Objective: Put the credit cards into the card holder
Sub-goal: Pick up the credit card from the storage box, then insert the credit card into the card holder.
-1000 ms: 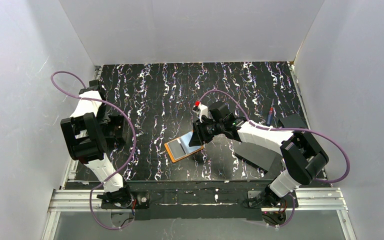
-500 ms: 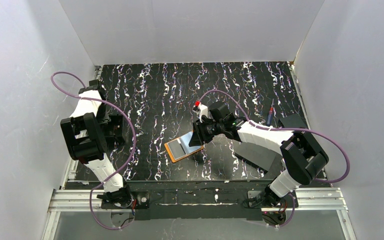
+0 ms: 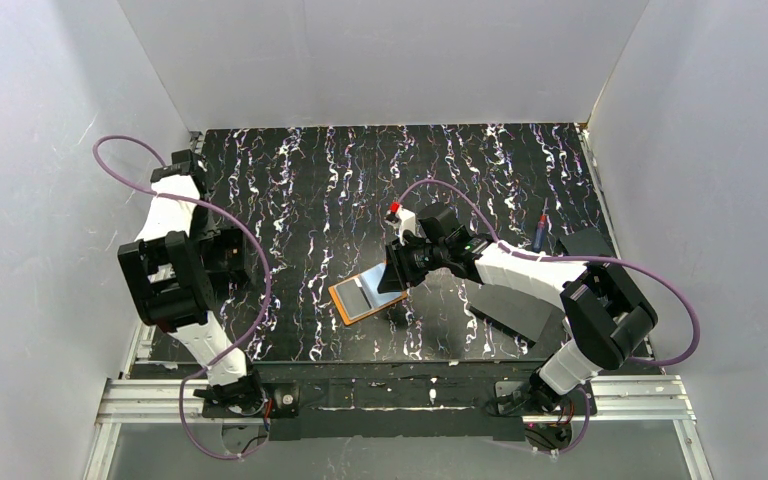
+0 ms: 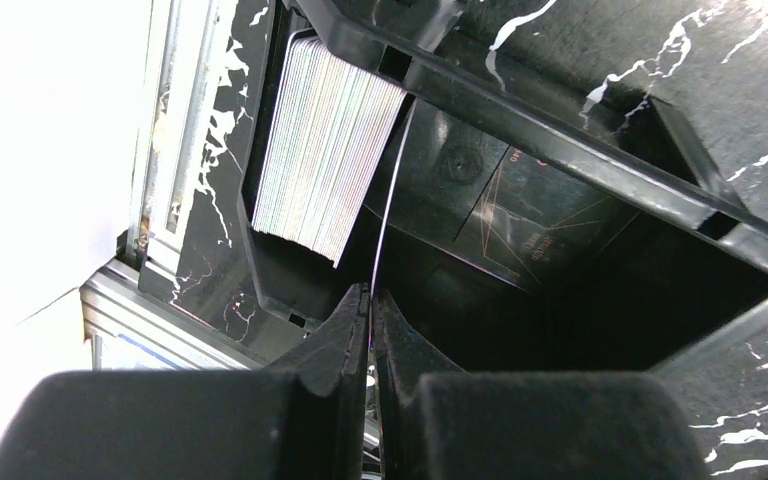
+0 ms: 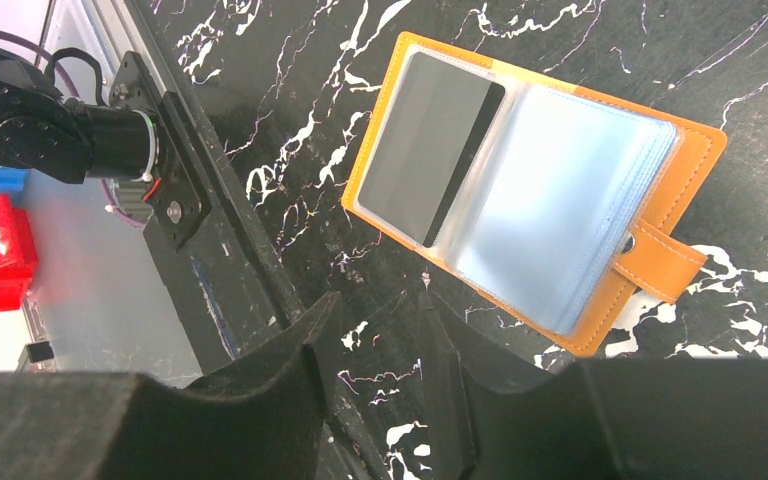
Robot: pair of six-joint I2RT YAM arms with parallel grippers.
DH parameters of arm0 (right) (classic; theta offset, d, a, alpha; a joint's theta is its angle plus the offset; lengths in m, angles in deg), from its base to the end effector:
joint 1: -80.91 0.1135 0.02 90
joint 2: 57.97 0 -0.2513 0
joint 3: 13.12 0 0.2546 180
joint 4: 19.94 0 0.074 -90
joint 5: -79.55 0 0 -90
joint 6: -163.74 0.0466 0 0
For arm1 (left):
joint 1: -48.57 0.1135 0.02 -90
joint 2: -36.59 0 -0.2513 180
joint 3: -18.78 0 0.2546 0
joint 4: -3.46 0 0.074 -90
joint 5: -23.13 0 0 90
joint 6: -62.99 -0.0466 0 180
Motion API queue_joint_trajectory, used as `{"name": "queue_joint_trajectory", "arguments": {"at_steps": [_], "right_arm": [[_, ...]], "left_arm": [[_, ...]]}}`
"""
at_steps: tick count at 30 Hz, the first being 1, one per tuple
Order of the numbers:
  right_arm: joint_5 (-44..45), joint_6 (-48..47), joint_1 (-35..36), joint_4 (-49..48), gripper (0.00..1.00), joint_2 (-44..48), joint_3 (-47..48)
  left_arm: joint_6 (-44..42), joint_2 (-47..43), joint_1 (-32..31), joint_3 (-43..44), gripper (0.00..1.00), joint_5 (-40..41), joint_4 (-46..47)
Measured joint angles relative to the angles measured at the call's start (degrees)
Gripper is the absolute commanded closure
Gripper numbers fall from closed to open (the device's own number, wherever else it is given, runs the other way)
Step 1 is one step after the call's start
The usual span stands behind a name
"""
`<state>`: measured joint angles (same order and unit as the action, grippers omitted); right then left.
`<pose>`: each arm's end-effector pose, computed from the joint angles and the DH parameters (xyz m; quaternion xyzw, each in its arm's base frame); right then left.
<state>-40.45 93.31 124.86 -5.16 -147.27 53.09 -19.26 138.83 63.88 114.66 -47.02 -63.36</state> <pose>0.2296 0.2537 0.1947 -0.2944 0.8241 0.4211 0.2385 0.3434 0.1104 0.2181 -0.2195 0.9497 0.1796 0.1325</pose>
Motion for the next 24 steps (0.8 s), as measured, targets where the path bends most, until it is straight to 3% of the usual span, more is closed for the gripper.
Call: {"name": "queue_joint_trajectory", "arguments": {"at_steps": [8,16,20,24], "right_arm": [[0.02,-0.02,0.00,0.00,0.57,0.00,0.00],[0.11,-0.07,-0.55,0.02,0.57,-0.04,0.00],[0.00,-0.02,-2.25,0.13,0.57,-0.55,0.00],[-0.50,0.31,-4.81,0.50,0.56,-2.82,0.00]], "left_arm": [[1.27,-2.43,0.02,2.51,0.98,-3.17,-2.49],[4.07,-15.47,0.02,5.31,1.00,-9.64,-5.99],[8.57,-25.00,0.26,5.73,1.00,-22.71,-2.51],[17.05,-35.19,-2.62,-5.22,1.00,-40.11,8.63]]}}
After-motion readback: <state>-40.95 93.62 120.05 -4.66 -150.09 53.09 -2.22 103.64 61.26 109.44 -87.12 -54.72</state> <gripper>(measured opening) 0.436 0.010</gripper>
